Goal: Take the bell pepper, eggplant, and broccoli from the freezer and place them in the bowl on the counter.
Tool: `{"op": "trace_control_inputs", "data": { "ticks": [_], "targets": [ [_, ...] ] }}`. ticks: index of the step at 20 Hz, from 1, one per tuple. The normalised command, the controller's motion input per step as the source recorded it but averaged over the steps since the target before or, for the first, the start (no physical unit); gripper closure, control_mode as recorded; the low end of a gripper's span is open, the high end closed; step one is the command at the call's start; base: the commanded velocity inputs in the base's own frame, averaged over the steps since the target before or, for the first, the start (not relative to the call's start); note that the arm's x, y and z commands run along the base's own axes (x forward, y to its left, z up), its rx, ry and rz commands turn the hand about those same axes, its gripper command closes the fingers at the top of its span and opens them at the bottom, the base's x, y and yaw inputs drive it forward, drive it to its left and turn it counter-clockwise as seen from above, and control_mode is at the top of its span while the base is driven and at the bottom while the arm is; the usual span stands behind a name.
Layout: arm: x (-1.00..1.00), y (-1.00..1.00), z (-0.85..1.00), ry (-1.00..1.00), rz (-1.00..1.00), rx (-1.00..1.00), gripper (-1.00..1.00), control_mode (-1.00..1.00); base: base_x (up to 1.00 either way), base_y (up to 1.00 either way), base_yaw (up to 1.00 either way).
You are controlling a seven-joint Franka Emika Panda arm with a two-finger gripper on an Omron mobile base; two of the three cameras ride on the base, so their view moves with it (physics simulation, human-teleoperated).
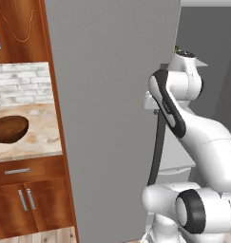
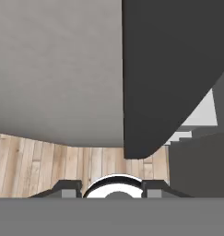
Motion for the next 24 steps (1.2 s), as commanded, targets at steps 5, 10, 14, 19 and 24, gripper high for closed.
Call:
{"op": "trace_control_inputs", "data": {
  "ticks": [5, 10, 14, 19, 24],
  "targets": [
    [-0.83, 0.04, 0.01, -0.01, -0.01, 0.0, -1.0, -1.0, 0.0, 0.0, 0.0],
    [-1.0, 0.39, 0.0, 0.0, 0.02, 0.0, -1.0, -1.0, 0.0, 0.0, 0.0],
    [-0.65, 0.32, -0.01, 0.01, 0.07, 0.0, -1.0, -1.0, 0.0, 0.0, 0.0],
    [-0.74, -0.03, 0.0, 0.0, 0.0, 0.0, -1.0, -1.0, 0.0, 0.0, 0.0],
    [-0.38, -0.17, 0.09, 0.0, 0.0, 0.0, -1.0, -1.0, 0.0, 0.0, 0.0]
  ]
}}
